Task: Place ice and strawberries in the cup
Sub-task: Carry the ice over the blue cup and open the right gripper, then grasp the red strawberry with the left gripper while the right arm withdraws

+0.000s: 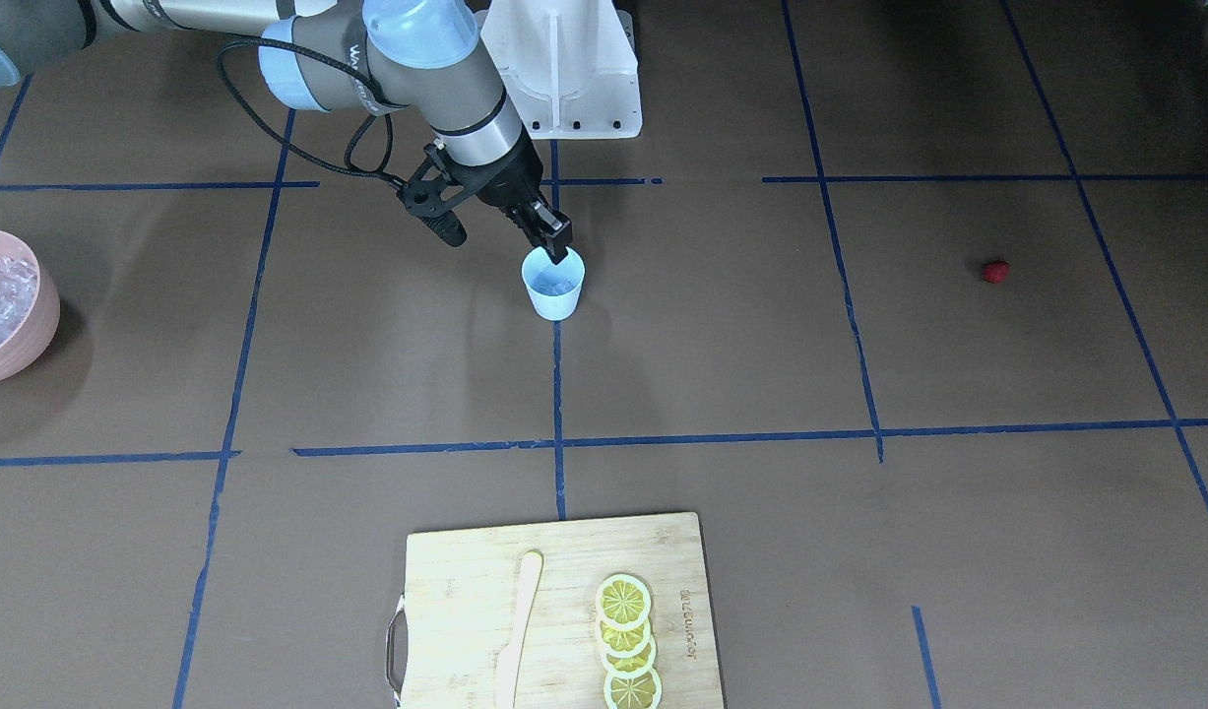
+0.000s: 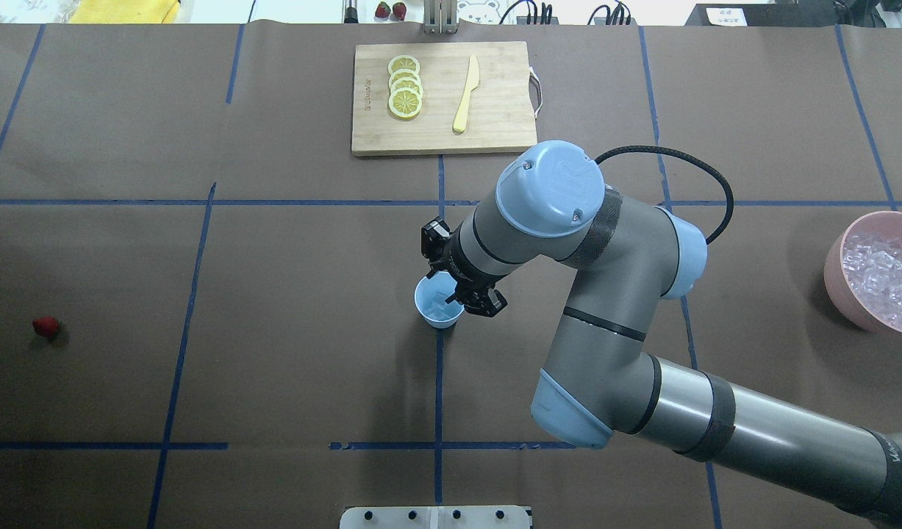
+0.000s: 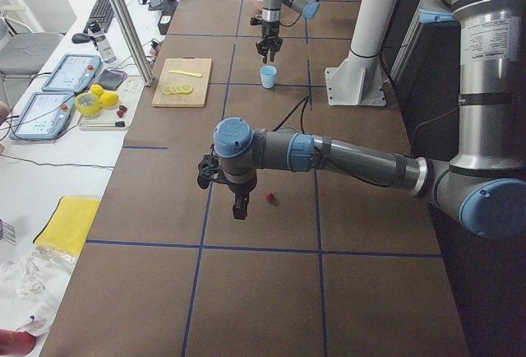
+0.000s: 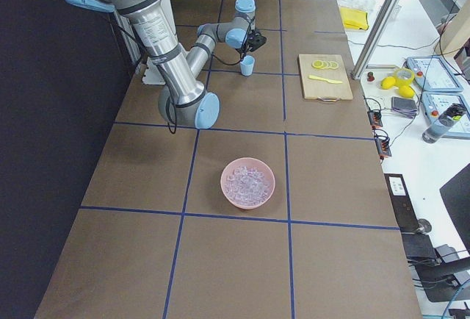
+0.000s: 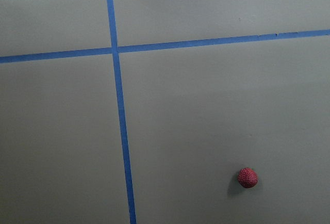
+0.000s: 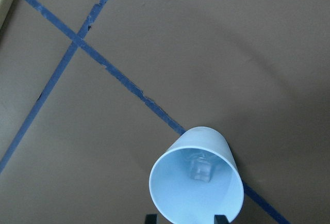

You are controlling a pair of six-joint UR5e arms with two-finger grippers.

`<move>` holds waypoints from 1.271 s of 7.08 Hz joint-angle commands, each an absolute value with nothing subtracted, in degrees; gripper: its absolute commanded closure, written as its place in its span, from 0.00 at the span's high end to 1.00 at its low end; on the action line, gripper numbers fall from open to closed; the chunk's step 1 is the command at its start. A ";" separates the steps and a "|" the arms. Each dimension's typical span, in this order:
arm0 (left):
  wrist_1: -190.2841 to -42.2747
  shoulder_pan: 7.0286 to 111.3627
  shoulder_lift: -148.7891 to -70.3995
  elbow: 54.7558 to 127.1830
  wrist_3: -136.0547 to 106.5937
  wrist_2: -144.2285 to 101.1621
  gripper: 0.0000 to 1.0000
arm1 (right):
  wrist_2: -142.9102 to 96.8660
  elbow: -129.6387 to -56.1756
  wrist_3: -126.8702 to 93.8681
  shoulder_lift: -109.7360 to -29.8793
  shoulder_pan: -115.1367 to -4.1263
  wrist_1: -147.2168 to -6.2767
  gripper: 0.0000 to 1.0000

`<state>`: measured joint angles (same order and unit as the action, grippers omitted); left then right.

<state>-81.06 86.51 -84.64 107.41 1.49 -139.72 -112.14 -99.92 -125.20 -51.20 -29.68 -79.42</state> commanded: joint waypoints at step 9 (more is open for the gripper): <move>-121.97 52.58 -83.94 95.36 -43.56 -128.94 1.00 | -125.60 -117.16 -93.60 -79.98 -52.91 -79.37 1.00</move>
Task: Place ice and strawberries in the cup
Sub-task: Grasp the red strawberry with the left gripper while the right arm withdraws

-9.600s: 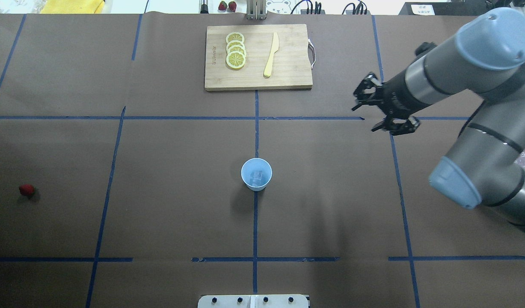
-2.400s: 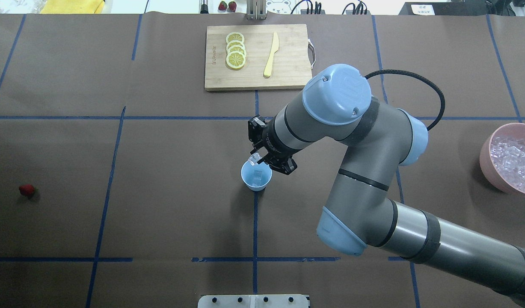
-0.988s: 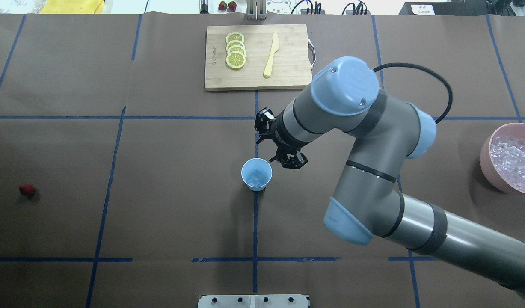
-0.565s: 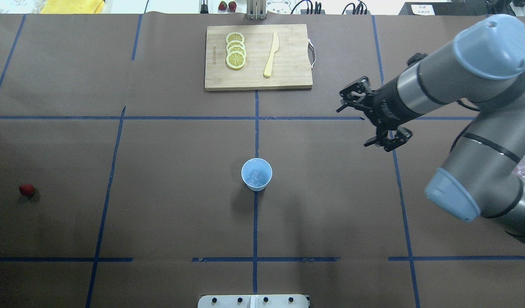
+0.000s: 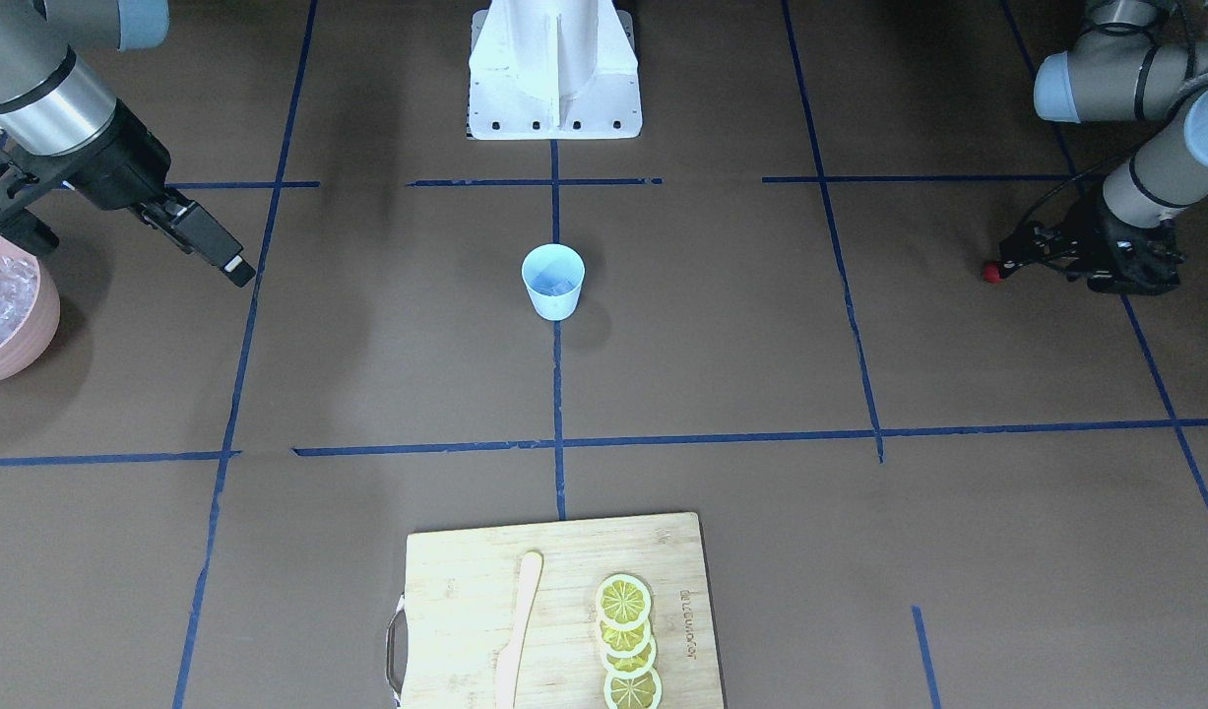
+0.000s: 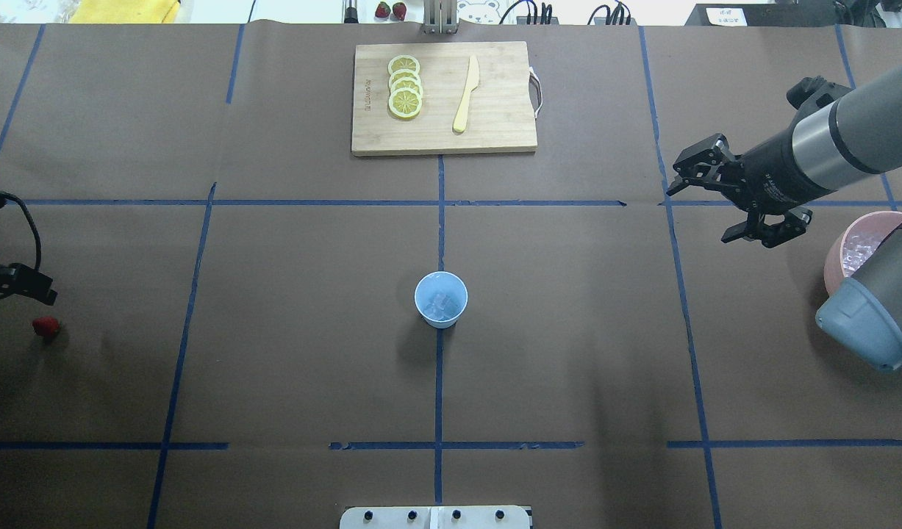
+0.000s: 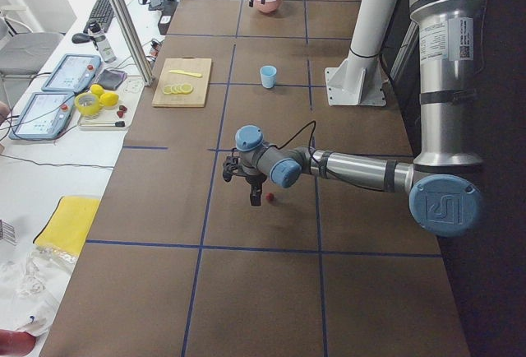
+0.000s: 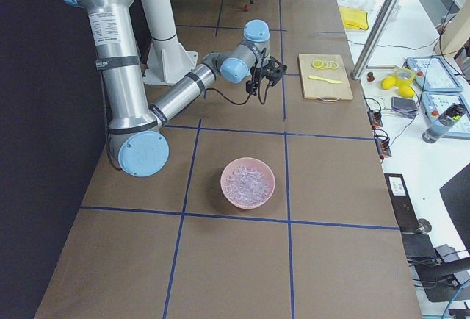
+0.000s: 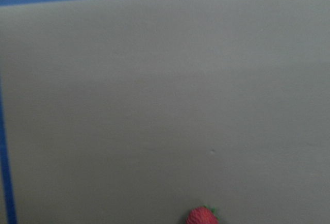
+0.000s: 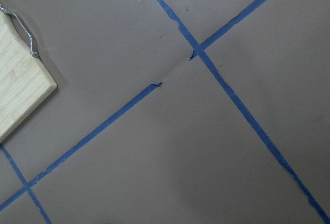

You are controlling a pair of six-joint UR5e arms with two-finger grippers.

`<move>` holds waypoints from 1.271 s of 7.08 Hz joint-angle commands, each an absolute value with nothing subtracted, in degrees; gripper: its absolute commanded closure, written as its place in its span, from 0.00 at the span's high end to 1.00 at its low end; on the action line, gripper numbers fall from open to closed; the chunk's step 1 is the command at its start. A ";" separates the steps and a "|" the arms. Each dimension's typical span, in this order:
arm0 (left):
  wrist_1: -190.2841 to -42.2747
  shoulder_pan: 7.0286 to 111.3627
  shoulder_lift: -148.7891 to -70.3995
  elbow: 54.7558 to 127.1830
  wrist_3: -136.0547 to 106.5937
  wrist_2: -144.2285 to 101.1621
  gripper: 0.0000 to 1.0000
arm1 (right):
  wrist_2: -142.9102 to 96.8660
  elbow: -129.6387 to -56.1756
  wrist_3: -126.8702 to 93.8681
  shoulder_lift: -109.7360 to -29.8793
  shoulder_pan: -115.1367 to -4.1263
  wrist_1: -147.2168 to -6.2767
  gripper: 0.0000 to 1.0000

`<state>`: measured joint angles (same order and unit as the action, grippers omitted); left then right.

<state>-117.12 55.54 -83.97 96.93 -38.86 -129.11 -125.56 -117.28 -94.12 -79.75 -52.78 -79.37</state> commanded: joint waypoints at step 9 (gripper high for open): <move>-121.99 50.19 -82.26 95.54 -43.33 -126.39 0.86 | -125.60 -116.89 -93.69 -80.07 -52.73 -79.37 1.00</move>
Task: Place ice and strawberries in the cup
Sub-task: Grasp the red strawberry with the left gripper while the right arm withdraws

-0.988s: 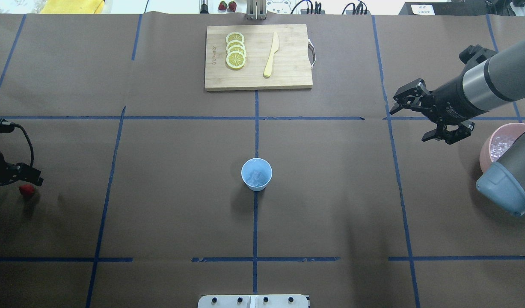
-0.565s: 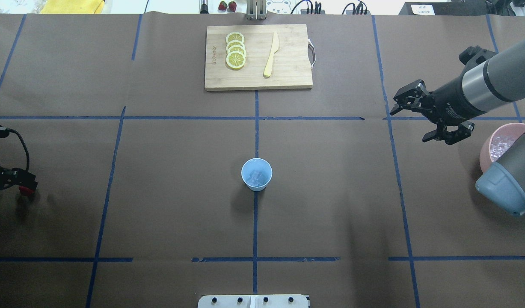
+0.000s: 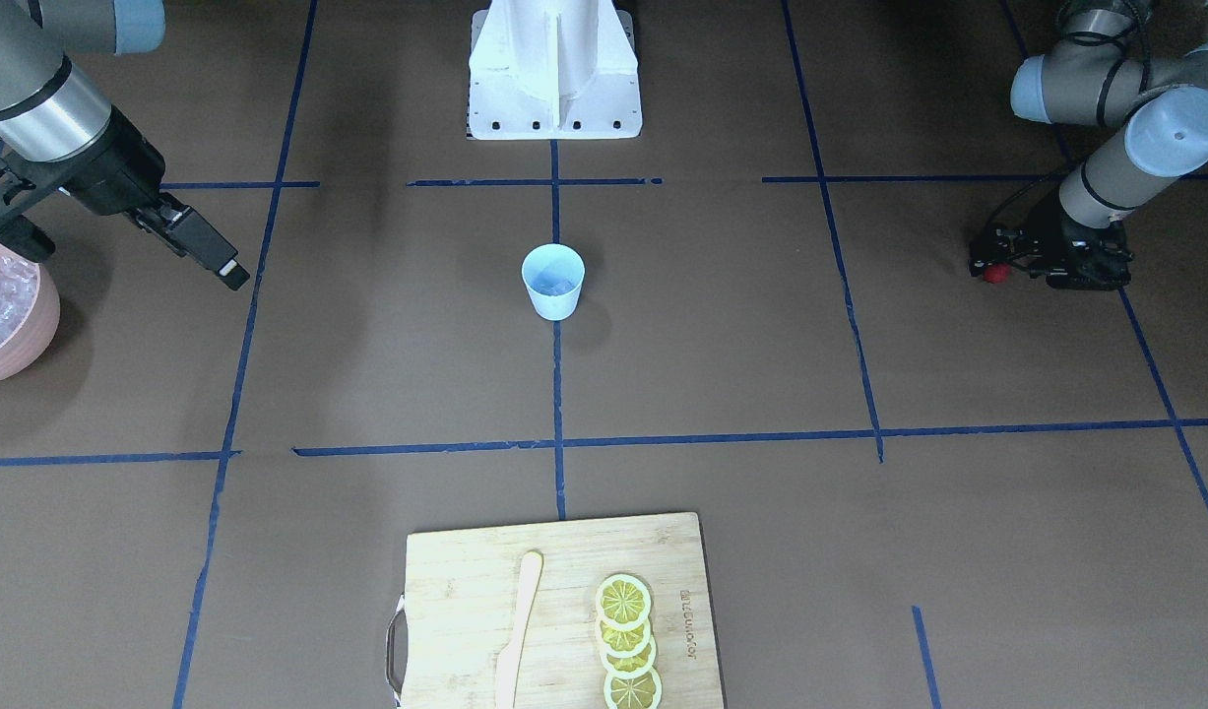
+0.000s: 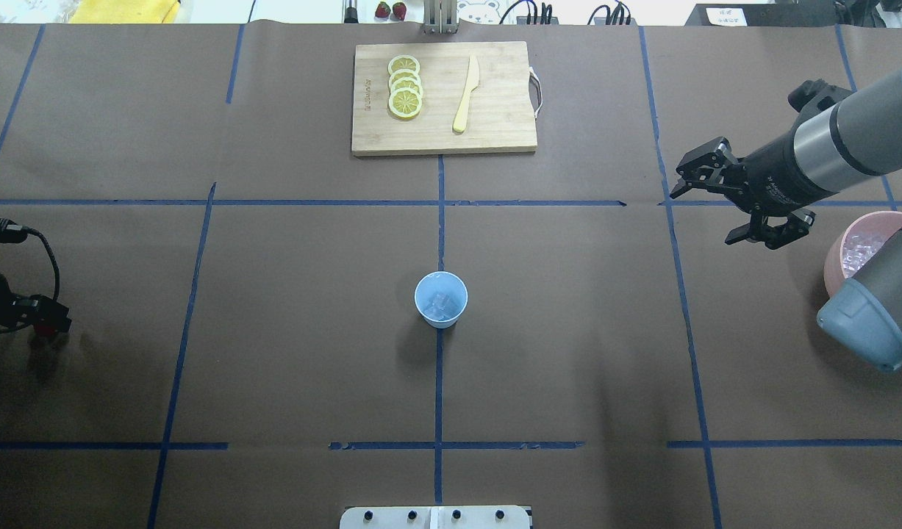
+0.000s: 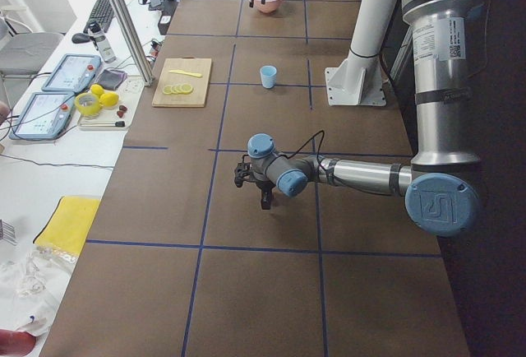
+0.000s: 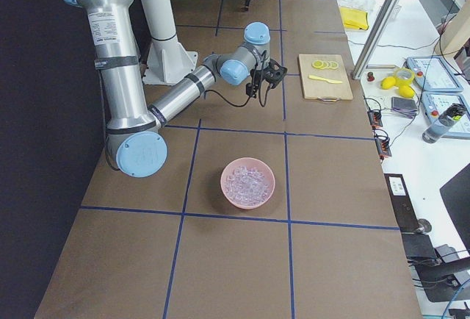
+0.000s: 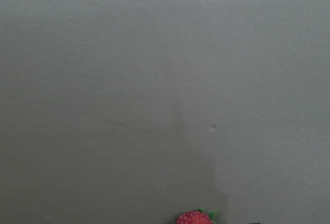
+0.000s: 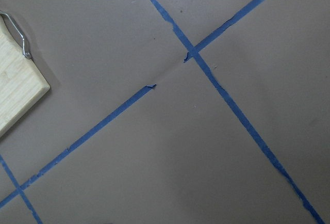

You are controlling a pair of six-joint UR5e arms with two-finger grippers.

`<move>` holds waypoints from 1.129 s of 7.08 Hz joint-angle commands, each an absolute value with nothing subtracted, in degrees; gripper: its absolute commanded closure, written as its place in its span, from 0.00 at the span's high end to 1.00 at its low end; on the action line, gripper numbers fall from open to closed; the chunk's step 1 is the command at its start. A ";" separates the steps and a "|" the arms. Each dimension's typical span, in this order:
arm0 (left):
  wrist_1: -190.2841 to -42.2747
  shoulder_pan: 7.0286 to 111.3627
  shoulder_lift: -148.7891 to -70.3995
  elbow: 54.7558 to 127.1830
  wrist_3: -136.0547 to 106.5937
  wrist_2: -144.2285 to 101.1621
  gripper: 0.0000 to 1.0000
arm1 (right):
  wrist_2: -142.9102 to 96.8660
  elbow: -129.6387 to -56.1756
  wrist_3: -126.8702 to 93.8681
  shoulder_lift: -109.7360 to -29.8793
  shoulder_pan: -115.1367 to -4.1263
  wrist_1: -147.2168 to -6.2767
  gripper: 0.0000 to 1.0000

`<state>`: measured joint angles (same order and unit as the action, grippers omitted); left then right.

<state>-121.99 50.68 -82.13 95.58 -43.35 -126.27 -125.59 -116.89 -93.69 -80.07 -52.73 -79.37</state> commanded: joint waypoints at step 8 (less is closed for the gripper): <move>-120.33 50.36 -87.14 112.56 -55.37 -132.70 0.00 | -125.51 -116.98 -93.60 -80.59 -53.09 -79.37 1.00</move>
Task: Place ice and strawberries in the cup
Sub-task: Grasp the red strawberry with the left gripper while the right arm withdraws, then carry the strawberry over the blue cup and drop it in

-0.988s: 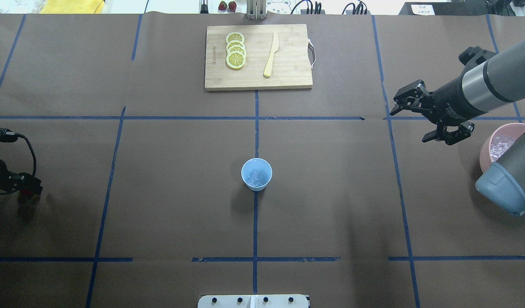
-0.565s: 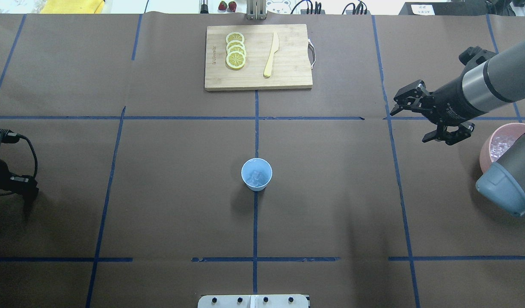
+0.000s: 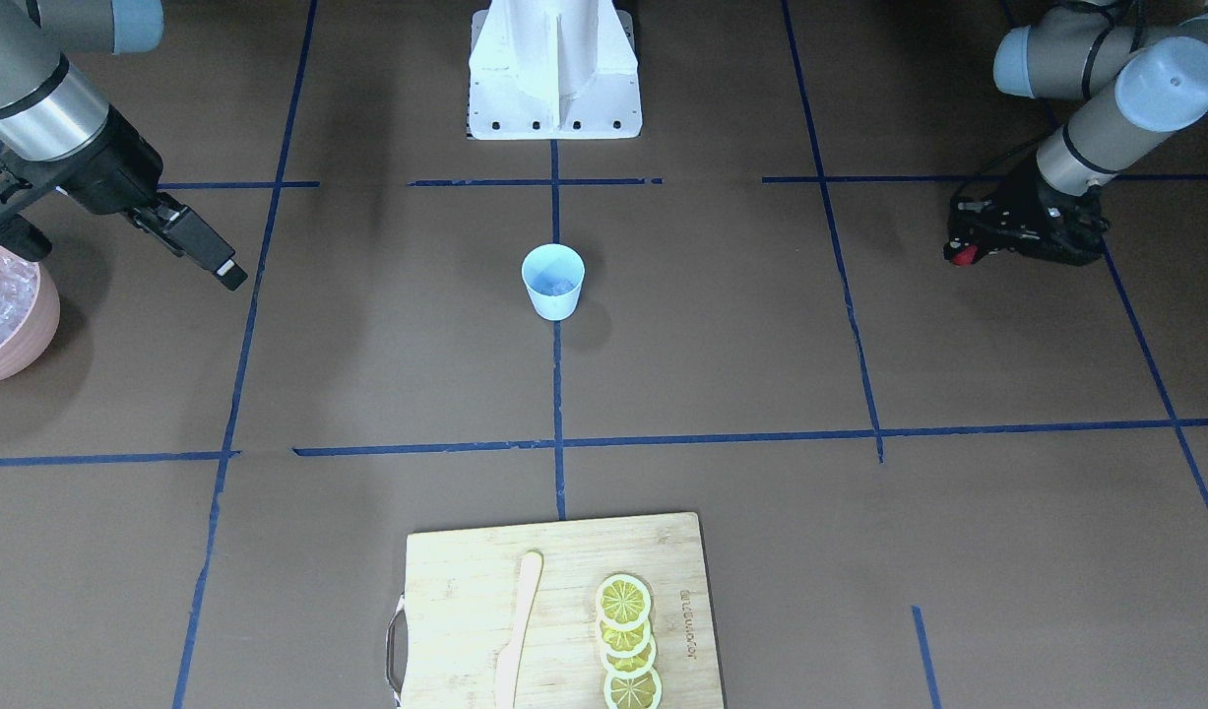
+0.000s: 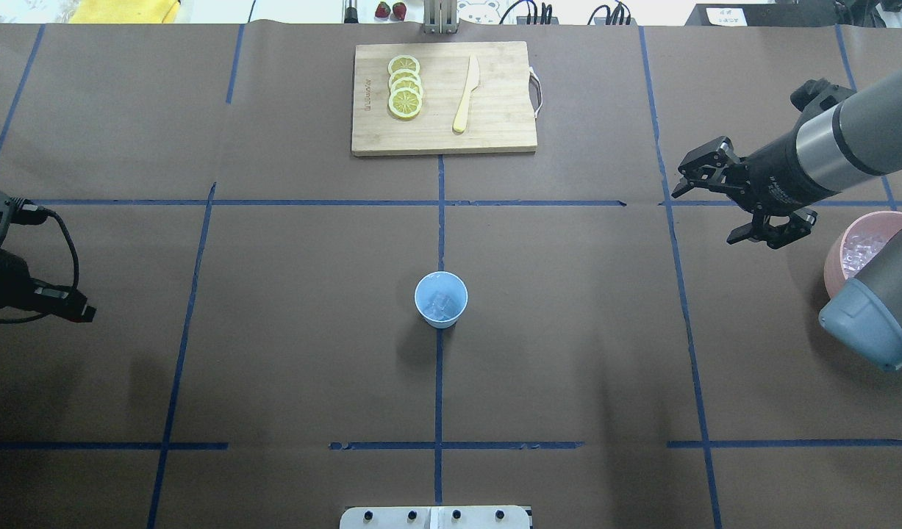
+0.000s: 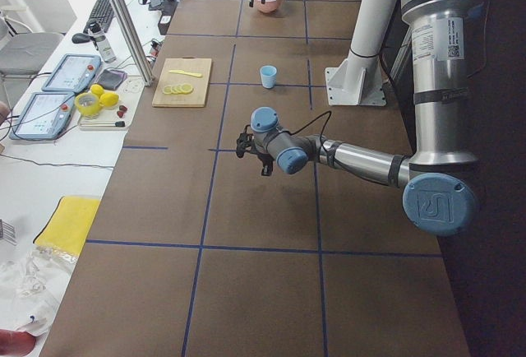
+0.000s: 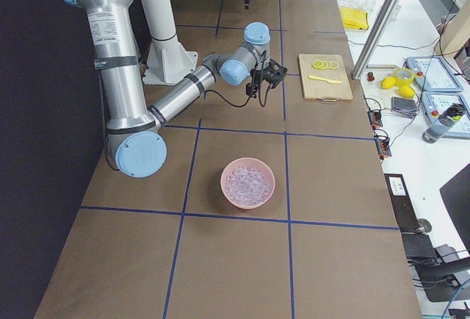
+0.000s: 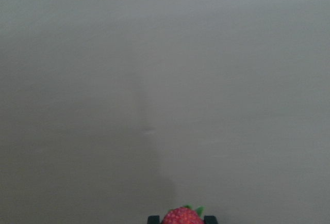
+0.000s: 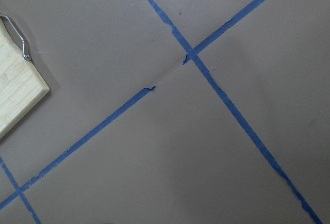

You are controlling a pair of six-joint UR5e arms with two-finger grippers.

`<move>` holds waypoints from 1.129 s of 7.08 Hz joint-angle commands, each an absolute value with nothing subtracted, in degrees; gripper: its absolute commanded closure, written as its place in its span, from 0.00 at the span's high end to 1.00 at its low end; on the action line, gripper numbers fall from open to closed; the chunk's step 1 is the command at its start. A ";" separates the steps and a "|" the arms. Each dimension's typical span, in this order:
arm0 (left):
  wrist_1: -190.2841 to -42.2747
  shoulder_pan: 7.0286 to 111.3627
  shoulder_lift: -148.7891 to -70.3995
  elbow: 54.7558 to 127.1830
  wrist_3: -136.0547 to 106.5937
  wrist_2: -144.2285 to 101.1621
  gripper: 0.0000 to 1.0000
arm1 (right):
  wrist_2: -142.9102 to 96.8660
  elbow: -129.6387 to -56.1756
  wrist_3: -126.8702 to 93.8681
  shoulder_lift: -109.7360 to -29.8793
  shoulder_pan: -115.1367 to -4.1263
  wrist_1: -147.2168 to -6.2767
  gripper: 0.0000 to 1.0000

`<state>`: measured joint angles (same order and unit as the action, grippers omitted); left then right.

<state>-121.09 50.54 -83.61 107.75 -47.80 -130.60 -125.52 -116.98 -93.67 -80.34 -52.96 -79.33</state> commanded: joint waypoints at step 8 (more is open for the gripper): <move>-104.24 27.95 -131.75 97.65 -79.98 -109.34 0.03 | -125.42 -115.93 -87.54 -82.44 -55.55 -79.28 1.00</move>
